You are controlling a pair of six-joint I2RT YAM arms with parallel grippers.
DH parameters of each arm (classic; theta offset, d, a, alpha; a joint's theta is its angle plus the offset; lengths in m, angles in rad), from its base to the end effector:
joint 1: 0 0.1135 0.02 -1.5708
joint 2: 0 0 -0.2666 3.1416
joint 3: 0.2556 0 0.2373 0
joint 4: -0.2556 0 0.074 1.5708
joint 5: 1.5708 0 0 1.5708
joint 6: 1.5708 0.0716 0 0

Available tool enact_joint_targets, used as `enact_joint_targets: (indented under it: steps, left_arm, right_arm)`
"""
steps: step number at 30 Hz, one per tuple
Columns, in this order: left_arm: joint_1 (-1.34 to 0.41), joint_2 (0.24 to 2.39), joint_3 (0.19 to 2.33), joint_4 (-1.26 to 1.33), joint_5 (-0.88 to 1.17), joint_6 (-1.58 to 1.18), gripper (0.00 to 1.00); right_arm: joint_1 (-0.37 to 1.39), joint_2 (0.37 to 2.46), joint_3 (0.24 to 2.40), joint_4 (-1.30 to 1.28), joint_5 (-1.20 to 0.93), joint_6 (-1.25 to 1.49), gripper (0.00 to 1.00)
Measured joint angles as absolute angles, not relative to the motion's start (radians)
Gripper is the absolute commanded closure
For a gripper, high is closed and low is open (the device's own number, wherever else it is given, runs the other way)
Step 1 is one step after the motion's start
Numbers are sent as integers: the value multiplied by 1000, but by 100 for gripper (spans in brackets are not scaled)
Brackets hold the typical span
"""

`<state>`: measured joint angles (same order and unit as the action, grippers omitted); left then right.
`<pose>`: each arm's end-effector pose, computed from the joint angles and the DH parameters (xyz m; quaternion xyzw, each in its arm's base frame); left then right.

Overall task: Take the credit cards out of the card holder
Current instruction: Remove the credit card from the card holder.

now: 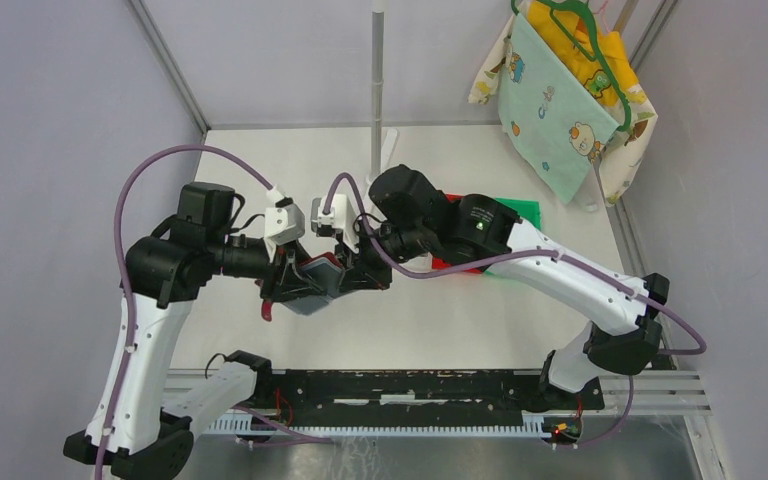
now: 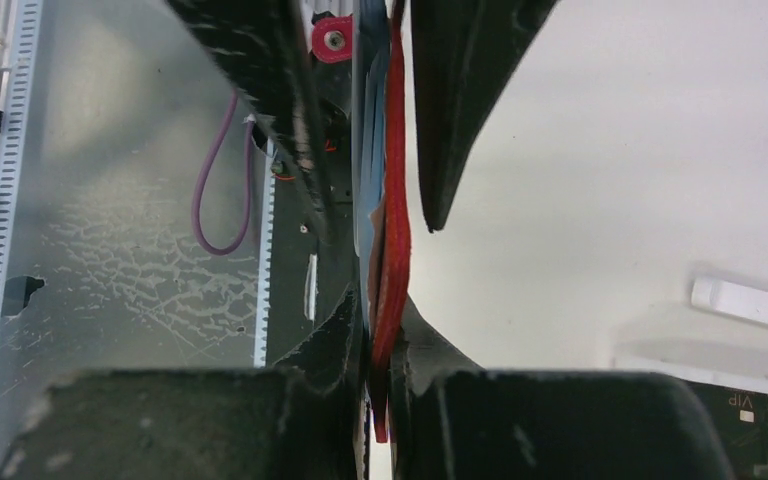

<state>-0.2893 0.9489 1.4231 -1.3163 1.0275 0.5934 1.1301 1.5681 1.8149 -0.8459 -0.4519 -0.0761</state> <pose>0.0932 -0.0917 0.4056 0.5059 0.6610 -0.4069 0.3763 0.1174 0.3223 0.4163 -0.5750 0.6504 0.4001 0.2937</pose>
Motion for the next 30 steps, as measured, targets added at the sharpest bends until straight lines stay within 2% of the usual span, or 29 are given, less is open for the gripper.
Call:
enact_joint_targets:
  steps: [1, 2, 4, 6, 8, 10, 12, 16, 18, 22, 30]
  left_arm:
    - [-289, 951, 1421, -1320, 1031, 596, 72]
    - [-289, 956, 1421, -1324, 1035, 601, 77]
    - [-289, 960, 1421, -1333, 1047, 604, 84]
    - [-289, 963, 1421, -1336, 1053, 602, 86]
    - [-289, 962, 1421, -1319, 1055, 588, 90]
    - [-289, 955, 1421, -1279, 1055, 554, 94]
    - [-289, 941, 1419, -1221, 1055, 498, 98]
    - [-289, 879, 1391, -1011, 1051, 312, 98]
    - [-289, 833, 1355, -866, 1048, 182, 98]
    - [-289, 781, 1312, -611, 1050, -62, 98]
    - [-289, 791, 1243, -162, 1053, -511, 98]
  right_arm:
    - [1135, 1574, 1830, -849, -453, -77, 97]
    - [1139, 1578, 1843, -857, -454, -76, 88]
    - [1144, 1580, 1848, -865, -452, -77, 76]
    - [1142, 1579, 1847, -866, -447, -71, 60]
    - [1140, 1566, 1828, -831, -439, -62, 53]
    - [1138, 1523, 1774, -764, -430, -47, 39]
    - [1132, 1456, 1686, -666, -421, -21, 31]
    - [1100, 1227, 1386, -368, -389, 71, 16]
    - [1074, 1102, 1211, -192, -365, 132, 12]
    - [1017, 967, 987, 113, -346, 269, 12]
    - [956, 1061, 906, 607, -398, 570, 18]
